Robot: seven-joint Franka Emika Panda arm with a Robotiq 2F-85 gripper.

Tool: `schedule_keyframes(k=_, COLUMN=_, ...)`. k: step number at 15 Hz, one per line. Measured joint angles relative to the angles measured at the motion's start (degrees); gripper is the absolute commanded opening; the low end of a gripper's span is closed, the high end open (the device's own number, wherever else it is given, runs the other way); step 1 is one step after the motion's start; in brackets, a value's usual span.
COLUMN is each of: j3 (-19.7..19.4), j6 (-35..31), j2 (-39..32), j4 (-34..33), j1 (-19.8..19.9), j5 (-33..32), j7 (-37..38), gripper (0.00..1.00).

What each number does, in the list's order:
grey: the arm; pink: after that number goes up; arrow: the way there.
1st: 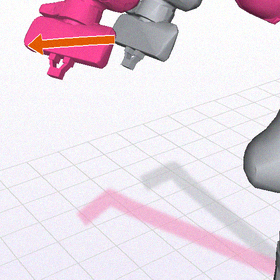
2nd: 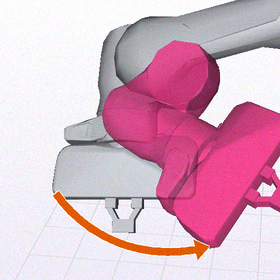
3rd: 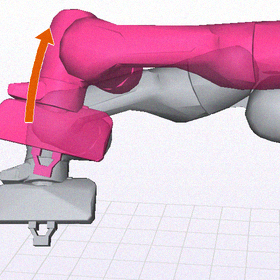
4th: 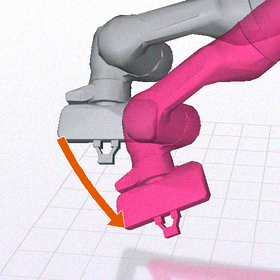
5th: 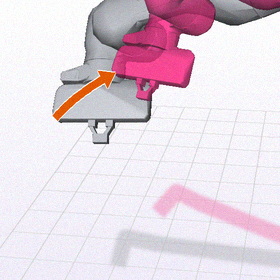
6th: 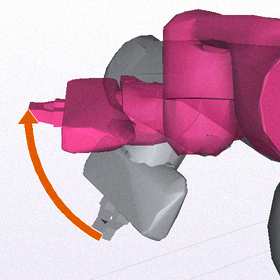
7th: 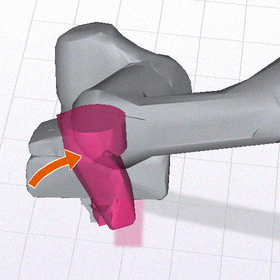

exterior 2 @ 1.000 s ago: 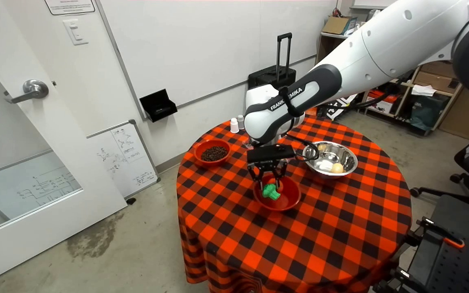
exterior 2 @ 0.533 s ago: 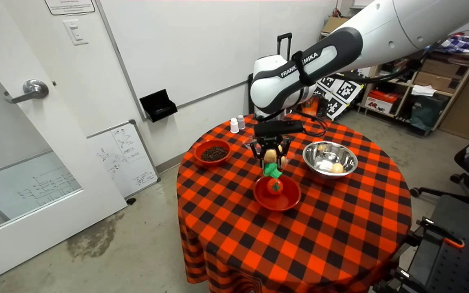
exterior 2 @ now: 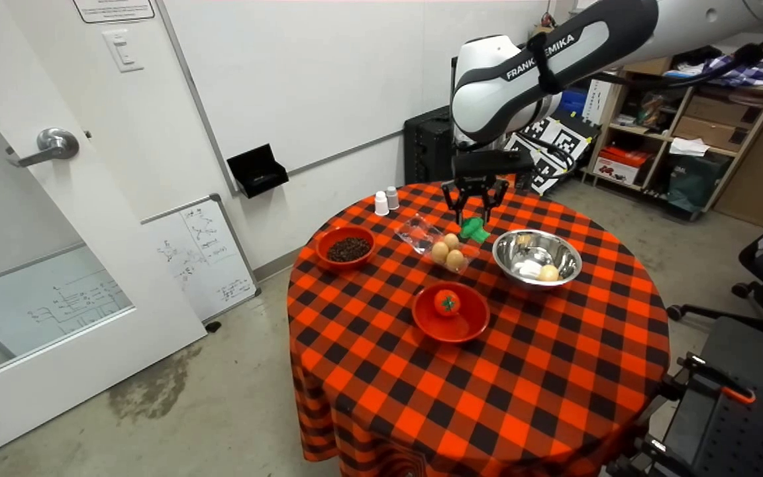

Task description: Pick up an egg and the toys from the orange bowl and put them in the silver dish.

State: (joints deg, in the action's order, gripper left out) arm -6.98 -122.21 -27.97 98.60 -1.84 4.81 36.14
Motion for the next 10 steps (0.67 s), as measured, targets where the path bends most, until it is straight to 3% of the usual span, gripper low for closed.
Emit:
schedule_keyframes(k=5, j3=-3.15, j6=-6.19, j2=3.70, j4=6.33, j1=2.39, j5=-2.83, j7=-0.02, gripper=0.26)
schedule_keyframes(k=10, j3=-3.81, j6=-8.53, j2=6.50, j4=11.15, j1=3.59, j5=-3.22, j7=-0.02, gripper=0.26)
